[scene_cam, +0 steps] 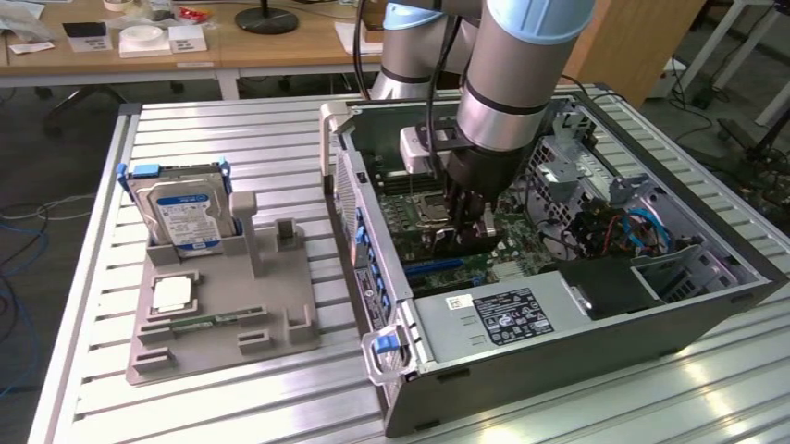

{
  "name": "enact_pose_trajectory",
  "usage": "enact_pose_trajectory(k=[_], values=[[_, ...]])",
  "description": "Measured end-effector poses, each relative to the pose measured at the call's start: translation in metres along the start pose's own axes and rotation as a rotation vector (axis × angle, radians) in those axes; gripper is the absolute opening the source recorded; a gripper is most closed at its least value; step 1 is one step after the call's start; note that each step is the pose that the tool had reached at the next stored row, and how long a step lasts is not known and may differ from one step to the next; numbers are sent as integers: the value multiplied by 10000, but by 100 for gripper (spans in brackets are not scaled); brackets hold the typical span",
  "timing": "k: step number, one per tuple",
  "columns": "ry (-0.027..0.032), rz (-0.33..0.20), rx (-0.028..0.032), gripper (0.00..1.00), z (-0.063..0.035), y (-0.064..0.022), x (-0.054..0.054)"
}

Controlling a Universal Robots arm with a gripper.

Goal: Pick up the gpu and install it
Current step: 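Insert the gpu into the slot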

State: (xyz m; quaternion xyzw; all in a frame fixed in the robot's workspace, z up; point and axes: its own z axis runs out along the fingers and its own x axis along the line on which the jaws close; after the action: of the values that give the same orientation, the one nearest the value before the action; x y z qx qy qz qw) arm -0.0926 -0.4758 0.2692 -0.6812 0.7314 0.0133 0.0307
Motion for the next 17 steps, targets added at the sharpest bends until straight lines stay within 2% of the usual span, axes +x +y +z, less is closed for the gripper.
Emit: enact_pose_trajectory(k=[17], values=[[-6, 1, 0, 27, 14, 4, 1]])
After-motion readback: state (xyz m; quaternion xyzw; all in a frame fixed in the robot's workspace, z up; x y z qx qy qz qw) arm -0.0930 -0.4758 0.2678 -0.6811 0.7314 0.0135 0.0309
